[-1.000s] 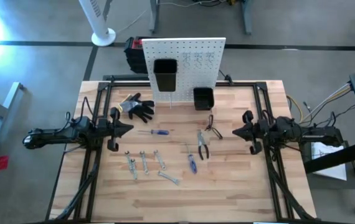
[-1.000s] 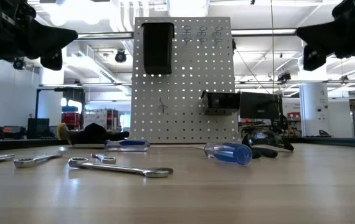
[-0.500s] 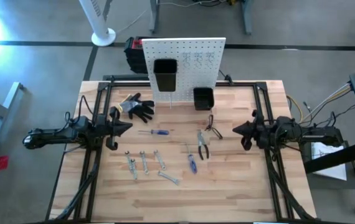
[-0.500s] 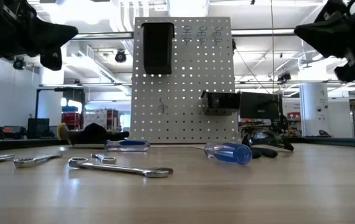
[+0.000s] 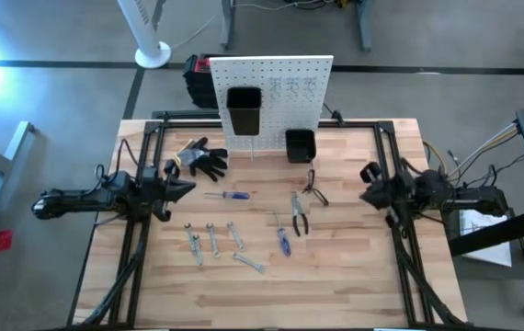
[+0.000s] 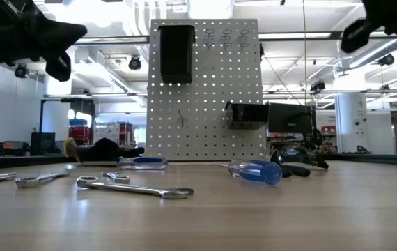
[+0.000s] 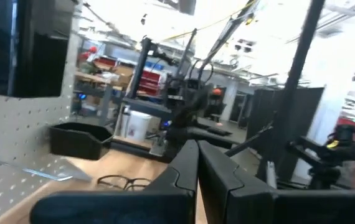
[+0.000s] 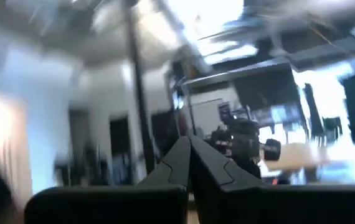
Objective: Hang tools onto peg board
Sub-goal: Put the black safety glass into the top black bin on the peg board
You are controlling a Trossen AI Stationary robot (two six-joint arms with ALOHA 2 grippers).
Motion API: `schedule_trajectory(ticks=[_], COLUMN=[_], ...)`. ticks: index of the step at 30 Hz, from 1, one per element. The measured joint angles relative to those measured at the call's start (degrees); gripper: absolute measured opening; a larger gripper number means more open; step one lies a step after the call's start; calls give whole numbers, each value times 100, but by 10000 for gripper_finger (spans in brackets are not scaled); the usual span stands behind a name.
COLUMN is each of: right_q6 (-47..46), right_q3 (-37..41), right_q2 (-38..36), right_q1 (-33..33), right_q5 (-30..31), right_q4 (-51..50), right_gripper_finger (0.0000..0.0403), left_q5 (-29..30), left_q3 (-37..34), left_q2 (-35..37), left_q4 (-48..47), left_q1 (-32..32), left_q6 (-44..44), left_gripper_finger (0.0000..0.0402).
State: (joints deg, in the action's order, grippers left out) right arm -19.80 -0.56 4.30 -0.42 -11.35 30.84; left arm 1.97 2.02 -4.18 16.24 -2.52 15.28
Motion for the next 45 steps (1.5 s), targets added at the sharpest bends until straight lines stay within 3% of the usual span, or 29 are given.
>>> schedule_trajectory(ticks=[4, 8, 12, 18, 23, 29, 39, 45], right_q6=[-582, -572, -814, -1855, -2099, -1956, -2116, -2591], right_q3=[0, 0, -1, 3, 7, 4, -256, -1270], right_q2=[2, 2, 53, 612, 1378, 2011, 3354, 4307], right_q1=[2, 2, -9, -12, -13, -11, -13, -225], right_q5=[214, 237, 316, 1343, 1725, 1752, 2085, 2553], right_q4=[10, 14, -136, -1536, -1808, -1789, -2172, -3359], right_gripper_finger=[0, 0, 0, 0, 0, 11, 130, 159], left_q5=[160, 3, 16, 38, 38, 42, 66, 872], left_q3=[282, 1038, 1910, 2954, 3317, 3388, 3440, 3379], left_q2=[-501, -1306, -2300, -3847, -5038, -6131, -6983, -6710], left_q4=[-90, -624, -1151, -1398, -1435, -1381, -1430, -2331], left_q1=[0, 16, 20, 20, 20, 20, 17, 24], left_q6=[-126, -228, -869, -1631, -1756, -1428, -1028, -833], left_gripper_finger=[0, 0, 0, 0, 9, 62, 139, 143])
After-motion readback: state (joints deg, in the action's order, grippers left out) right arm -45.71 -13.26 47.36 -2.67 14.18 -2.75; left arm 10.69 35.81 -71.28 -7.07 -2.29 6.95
